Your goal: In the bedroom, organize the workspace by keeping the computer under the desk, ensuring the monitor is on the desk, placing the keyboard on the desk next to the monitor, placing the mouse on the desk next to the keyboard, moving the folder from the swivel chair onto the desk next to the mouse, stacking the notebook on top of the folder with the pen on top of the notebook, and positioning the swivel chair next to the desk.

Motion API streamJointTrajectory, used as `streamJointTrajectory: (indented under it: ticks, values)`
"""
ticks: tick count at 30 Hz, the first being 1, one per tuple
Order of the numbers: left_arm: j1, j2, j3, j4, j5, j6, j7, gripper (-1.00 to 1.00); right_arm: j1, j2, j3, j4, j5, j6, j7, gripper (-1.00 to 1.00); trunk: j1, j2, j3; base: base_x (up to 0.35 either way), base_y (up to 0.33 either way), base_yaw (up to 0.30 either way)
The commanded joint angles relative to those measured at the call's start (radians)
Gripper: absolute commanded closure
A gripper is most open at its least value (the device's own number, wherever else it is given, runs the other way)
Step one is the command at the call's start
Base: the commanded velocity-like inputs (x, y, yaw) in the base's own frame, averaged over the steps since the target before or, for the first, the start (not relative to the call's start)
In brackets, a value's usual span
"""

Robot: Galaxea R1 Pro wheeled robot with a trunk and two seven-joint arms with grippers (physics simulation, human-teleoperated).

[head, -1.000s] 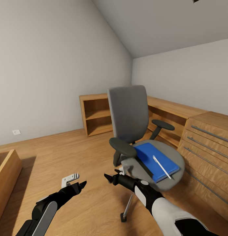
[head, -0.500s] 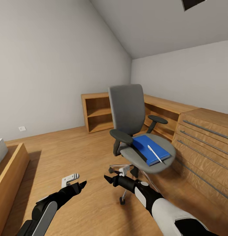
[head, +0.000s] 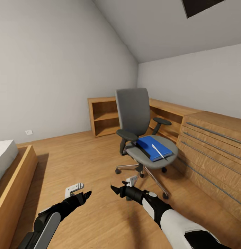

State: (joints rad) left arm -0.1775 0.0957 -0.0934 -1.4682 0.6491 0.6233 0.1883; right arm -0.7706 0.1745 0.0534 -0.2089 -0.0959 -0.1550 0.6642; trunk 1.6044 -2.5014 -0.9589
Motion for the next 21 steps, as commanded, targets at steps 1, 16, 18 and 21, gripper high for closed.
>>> streamJointTrajectory:
  ticks: [1, 16, 18, 21]
  values:
    - [0.0, 0.001, -0.002, -0.001, 0.01, 0.002, 0.01, -1.0, -0.001, 0.0, 0.006, 0.002, -0.01, -0.003, -0.01, -1.0, -0.001, 0.0, -0.001, -0.333, 0.0, 0.0]
    - [0.0, 0.0, -0.002, 0.045, 0.013, 0.004, 0.012, -1.0, -0.001, 0.0, 0.002, 0.094, -0.013, -0.016, -0.36, -1.0, -0.004, 0.001, 0.026, -0.181, 0.0, 0.0]
    - [0.0, 0.0, -0.003, 0.068, 0.012, 0.004, 0.012, -1.0, -0.001, -0.004, 0.002, 0.124, -0.013, -0.029, -0.389, -1.0, -0.008, 0.008, 0.033, -0.008, 0.0, 0.0]
    - [0.0, 0.0, -0.028, 0.147, 0.002, 0.003, 0.018, -1.0, 0.003, -0.03, 0.002, 0.184, -0.014, -0.08, -0.435, -1.0, -0.02, 0.029, 0.042, -0.005, 0.0, 0.0]
